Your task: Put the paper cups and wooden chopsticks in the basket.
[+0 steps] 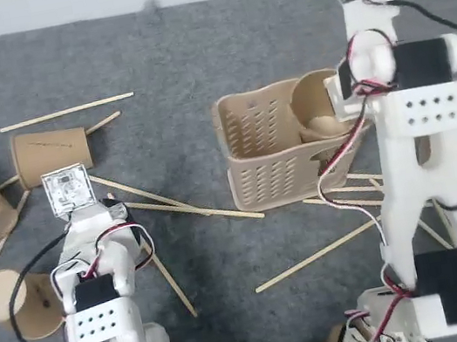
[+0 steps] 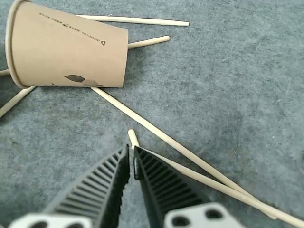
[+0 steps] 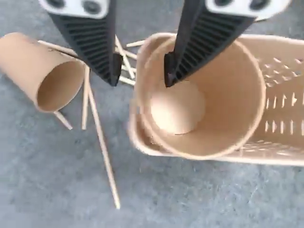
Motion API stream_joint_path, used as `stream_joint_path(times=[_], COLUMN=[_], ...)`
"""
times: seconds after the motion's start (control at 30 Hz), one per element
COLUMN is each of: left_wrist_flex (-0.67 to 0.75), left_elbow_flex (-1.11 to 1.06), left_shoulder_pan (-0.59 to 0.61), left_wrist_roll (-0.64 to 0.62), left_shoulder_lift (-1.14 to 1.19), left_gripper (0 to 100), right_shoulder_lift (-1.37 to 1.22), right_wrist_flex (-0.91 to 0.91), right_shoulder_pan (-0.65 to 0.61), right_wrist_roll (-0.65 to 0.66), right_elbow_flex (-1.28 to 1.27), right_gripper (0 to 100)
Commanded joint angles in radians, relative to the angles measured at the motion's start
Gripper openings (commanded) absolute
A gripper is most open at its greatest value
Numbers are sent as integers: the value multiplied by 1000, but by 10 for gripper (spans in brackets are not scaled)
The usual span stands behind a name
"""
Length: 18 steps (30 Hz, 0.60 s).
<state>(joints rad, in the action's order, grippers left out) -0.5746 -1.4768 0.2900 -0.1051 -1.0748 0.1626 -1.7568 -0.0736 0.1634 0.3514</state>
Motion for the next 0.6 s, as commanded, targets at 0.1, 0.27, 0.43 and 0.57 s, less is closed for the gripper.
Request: stream_joint_path(times=[0.1,0.27,0.43,0.57], left_wrist_flex=[26,26,26,25], left_elbow_flex=[19,19,19,19], left_shoulder_pan=[3,3,2,0], left_wrist_roll=[11,11,11,11], left_shoulder_lift=[5,5,5,5], left_gripper=[13,13,13,13], right_shoulder_lift=[211,260,254,234], right_wrist_flex=[-31,-25,122,372], right_shoulder_pan=[130,372,610,716], right_wrist_roll=[23,69,184,272], right_elbow_flex=[41,18,-207,-468], right_gripper=[127,125,102,2])
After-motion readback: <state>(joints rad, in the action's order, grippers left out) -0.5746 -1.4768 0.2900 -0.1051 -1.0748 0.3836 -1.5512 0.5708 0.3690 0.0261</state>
